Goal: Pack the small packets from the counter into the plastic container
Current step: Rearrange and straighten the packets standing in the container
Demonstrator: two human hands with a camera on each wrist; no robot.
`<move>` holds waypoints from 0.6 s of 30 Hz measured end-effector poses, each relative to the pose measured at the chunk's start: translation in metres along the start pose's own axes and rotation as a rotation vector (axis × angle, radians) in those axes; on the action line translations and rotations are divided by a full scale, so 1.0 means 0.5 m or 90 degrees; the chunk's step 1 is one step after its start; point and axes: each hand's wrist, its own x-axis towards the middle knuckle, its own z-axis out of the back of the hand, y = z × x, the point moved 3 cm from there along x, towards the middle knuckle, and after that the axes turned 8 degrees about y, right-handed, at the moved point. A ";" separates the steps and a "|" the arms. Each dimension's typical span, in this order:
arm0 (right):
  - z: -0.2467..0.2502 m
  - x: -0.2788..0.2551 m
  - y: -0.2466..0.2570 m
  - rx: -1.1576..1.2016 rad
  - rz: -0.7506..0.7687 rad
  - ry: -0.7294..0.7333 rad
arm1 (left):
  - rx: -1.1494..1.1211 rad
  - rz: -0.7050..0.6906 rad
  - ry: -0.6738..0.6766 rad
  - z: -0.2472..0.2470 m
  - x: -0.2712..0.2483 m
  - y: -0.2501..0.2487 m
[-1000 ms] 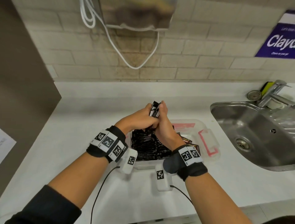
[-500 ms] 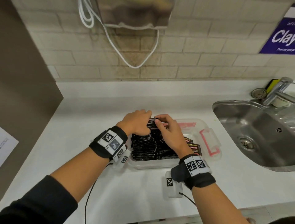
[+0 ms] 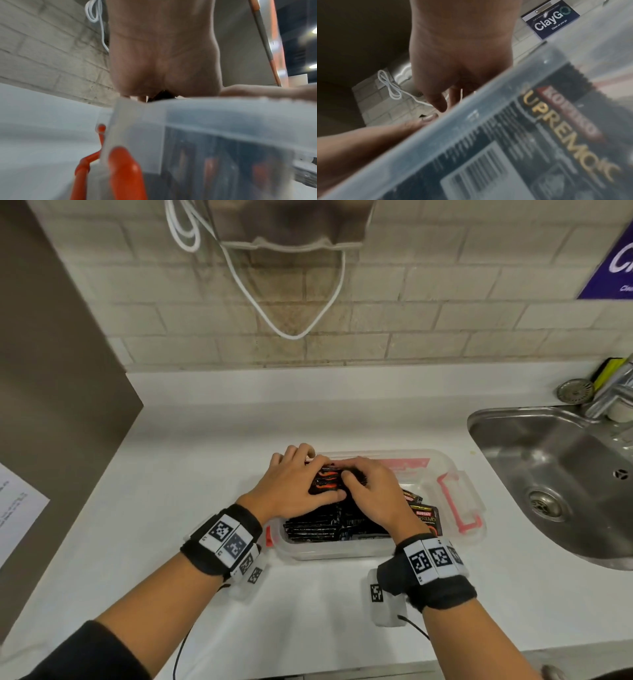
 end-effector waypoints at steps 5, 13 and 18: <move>0.044 0.000 -0.010 0.007 -0.035 -0.013 | -0.088 0.016 -0.009 0.000 -0.006 0.003; 0.193 -0.049 -0.150 -0.266 -0.356 -0.079 | -0.250 0.071 -0.060 -0.014 -0.023 0.036; 0.179 -0.074 -0.189 -0.259 -0.391 -0.035 | -0.287 0.087 -0.094 -0.017 -0.024 0.037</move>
